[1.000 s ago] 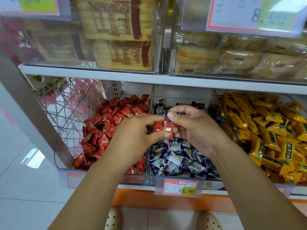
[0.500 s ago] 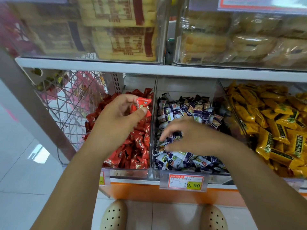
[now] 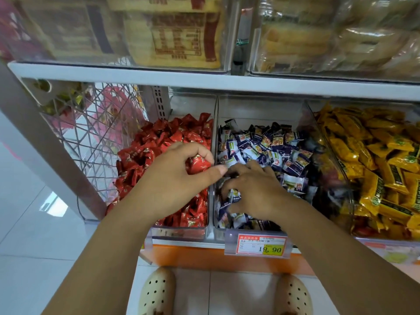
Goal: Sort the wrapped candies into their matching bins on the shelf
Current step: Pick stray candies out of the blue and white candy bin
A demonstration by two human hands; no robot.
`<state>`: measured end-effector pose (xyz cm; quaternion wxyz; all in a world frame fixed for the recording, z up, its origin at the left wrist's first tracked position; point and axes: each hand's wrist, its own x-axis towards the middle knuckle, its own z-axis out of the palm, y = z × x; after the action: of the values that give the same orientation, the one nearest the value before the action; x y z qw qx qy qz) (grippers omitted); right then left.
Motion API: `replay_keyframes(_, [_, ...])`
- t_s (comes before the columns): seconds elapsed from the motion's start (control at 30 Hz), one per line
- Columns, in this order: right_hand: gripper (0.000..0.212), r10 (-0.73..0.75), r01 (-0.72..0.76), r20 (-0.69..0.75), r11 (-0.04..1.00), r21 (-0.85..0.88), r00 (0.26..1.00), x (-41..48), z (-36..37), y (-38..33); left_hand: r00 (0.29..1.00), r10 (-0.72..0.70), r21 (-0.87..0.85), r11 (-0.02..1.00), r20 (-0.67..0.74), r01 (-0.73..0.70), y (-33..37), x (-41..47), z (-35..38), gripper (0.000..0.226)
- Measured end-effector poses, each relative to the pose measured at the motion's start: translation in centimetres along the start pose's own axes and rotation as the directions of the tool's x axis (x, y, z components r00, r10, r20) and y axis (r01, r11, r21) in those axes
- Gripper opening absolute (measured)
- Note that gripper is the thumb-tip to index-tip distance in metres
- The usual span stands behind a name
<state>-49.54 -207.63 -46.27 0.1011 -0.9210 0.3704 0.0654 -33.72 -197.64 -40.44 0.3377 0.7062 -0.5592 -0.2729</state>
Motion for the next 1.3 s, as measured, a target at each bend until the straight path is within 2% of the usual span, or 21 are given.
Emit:
replay_keyframes(0.17, [0.027, 0.162, -0.145, -0.223, 0.985, 0.092, 0.961, 0.4, -1.2, 1.6, 1.000, -0.002, 0.026, 1.000, -0.003, 0.002, -0.3, 0.1, 0.0, 0.021])
replay_keyframes(0.23, [0.029, 0.237, -0.209, -0.248, 0.969, 0.134, 0.939, 0.4, -2.0, 2.3, 1.000, -0.002, 0.028, 1.000, 0.003, 0.002, -0.3, 0.1, 0.0, 0.021])
replay_keyframes(0.37, [0.043, 0.279, -0.259, -0.195, 0.958, 0.122, 0.940, -0.4, -3.7, 2.6, 1.000, -0.007, 0.044, 0.999, 0.008, 0.007, -0.2, 0.2, -0.1, 0.022])
replay_keyframes(0.47, [0.033, 0.152, -0.128, -0.204, 0.984, 0.124, 0.967, -1.6, -5.0, 1.6, 1.000, -0.017, 0.035, 0.999, 0.014, 0.017, 0.0, 0.1, -0.2, 0.023])
replay_keyframes(0.5, [0.028, 0.073, -0.054, -0.145, 0.990, 0.130, 0.987, -2.0, -4.9, 0.9, 1.000, -0.024, 0.036, 0.999, 0.011, 0.023, 0.0, 0.0, -0.2, 0.023])
replay_keyframes(0.57, [0.028, -0.074, 0.065, 0.069, 0.990, 0.129, 0.995, -2.3, -3.6, -0.4, 0.999, -0.042, 0.049, 0.998, 0.000, 0.042, 0.2, 0.0, -0.2, 0.024])
replay_keyframes(0.63, [0.034, -0.113, 0.099, 0.223, 0.992, 0.076, 0.968, -1.7, -1.5, -1.0, 0.998, -0.062, 0.062, 0.996, -0.004, 0.063, 0.3, 0.1, -0.3, 0.024])
replay_keyframes(0.7, [0.044, -0.075, 0.075, 0.250, 0.997, 0.009, 0.965, -0.9, 0.1, -0.4, 0.997, -0.082, 0.073, 0.994, -0.002, 0.081, 0.2, 0.1, -0.3, 0.025])
replay_keyframes(0.77, [0.051, -0.034, 0.043, 0.211, 0.998, -0.039, 0.977, -0.3, 0.7, 0.5, 0.995, -0.097, 0.076, 0.992, 0.006, 0.096, 0.1, 0.1, -0.4, 0.024])
replay_keyframes(0.83, [0.047, -0.007, 0.012, 0.126, 0.999, -0.037, 0.992, 0.0, 0.7, 0.9, 0.994, -0.105, 0.076, 0.992, 0.019, 0.104, 0.1, 0.1, -0.5, 0.023])
replay_keyframes(0.93, [0.034, 0.051, -0.051, -0.082, 0.999, 0.007, 0.995, 0.3, 0.0, 1.8, 0.994, -0.110, 0.083, 0.991, 0.022, 0.108, 0.2, 0.1, -0.5, 0.024])
replay_keyframes(1.0, [0.032, 0.099, -0.087, -0.133, 0.992, 0.092, 0.986, 0.4, -1.1, 2.7, 0.994, -0.108, 0.085, 0.991, 0.017, 0.106, 0.1, 0.2, -0.4, 0.024])
replay_keyframes(1.1, [0.031, 0.098, -0.067, -0.086, 0.949, 0.307, 0.991, -0.3, -3.4, 3.1, 0.994, -0.110, 0.082, 0.991, 0.016, 0.108, 0.1, 0.2, -0.4, 0.024])
replay_keyframes(1.17, [0.027, 0.084, -0.058, -0.055, 0.930, 0.362, 0.995, -1.6, -5.2, 3.0, 0.993, -0.113, 0.081, 0.990, 0.017, 0.112, 0.2, 0.2, -0.5, 0.024])
replay_keyframes(1.23, [0.026, 0.112, -0.106, -0.003, 0.945, 0.310, 0.994, -3.3, -6.8, 2.8, 0.993, -0.113, 0.080, 0.991, 0.021, 0.111, 0.3, 0.2, -0.6, 0.025])
replay_keyframes(1.27, [0.031, 0.148, -0.161, 0.071, 0.961, 0.225, 0.986, -4.1, -7.2, 2.7, 0.993, -0.113, 0.073, 0.991, 0.021, 0.111, 0.3, 0.2, -0.6, 0.025])
replay_keyframes(1.3, [0.045, 0.203, -0.226, 0.175, 0.966, 0.122, 0.963, -4.7, -7.3, 2.6, 0.993, -0.114, 0.066, 0.991, 0.020, 0.112, 0.3, 0.2, -0.6, 0.026])
